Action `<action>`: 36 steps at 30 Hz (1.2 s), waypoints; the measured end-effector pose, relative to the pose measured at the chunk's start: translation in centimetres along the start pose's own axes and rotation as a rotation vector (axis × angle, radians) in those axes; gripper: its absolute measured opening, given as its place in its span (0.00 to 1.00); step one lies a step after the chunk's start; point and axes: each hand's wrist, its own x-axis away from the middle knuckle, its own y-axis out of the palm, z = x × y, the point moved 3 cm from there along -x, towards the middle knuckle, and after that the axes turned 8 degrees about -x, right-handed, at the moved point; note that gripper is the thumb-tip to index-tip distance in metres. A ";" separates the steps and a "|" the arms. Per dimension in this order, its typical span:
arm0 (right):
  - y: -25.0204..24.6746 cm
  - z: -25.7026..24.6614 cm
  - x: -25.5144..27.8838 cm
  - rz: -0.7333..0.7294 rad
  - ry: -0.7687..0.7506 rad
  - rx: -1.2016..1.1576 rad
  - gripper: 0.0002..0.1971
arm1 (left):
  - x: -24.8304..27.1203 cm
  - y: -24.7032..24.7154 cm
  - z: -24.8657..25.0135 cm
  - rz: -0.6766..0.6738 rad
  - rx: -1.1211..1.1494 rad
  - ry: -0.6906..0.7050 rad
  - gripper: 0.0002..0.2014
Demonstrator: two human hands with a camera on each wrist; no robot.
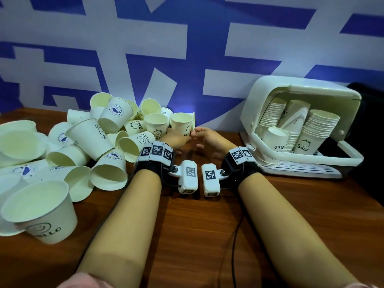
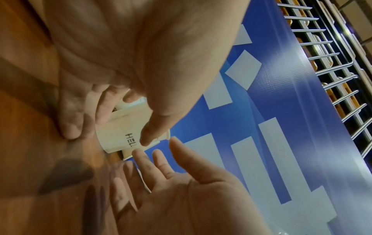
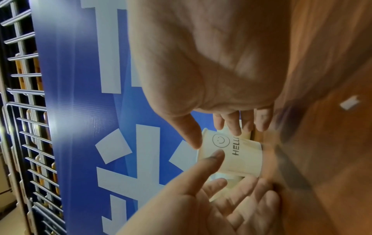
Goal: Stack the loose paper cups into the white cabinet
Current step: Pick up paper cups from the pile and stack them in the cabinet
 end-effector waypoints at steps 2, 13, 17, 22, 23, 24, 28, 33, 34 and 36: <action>0.0 0.2 -0.3 0.011 -0.002 -0.012 0.18 | -0.3 -0.1 -0.2 0.019 0.032 -0.010 0.16; 0.1 0.7 -0.7 0.037 -0.016 -0.017 0.34 | -1.2 -0.7 -0.7 0.030 0.075 0.038 0.23; -0.2 0.2 0.0 -0.020 -0.033 0.025 0.17 | -1.2 -0.7 -0.3 0.009 0.061 0.082 0.25; -1.3 -0.6 -0.2 -0.067 -0.053 0.158 0.14 | -0.9 -1.2 -0.2 0.006 -0.131 0.109 0.25; -1.6 -0.8 -0.2 -0.073 -0.063 0.164 0.14 | -0.8 -1.4 -0.1 -0.002 -0.245 0.125 0.25; -1.8 -1.2 0.0 -0.072 -0.083 0.180 0.14 | -0.7 -1.6 0.2 0.004 -0.370 0.144 0.27; -2.5 -3.5 1.3 -0.038 -0.152 0.394 0.22 | 0.0 -2.5 1.8 0.043 -0.484 0.225 0.29; -3.7 -6.6 3.9 0.065 -0.226 0.590 0.22 | 0.8 -2.2 3.7 -0.019 -0.030 0.308 0.19; -3.9 -7.1 4.5 0.091 -0.249 0.592 0.23 | 1.0 -2.2 4.1 -0.005 0.007 0.326 0.17; -4.5 -7.7 5.5 0.129 -0.295 0.566 0.23 | 1.2 -1.7 4.9 0.027 0.046 0.385 0.18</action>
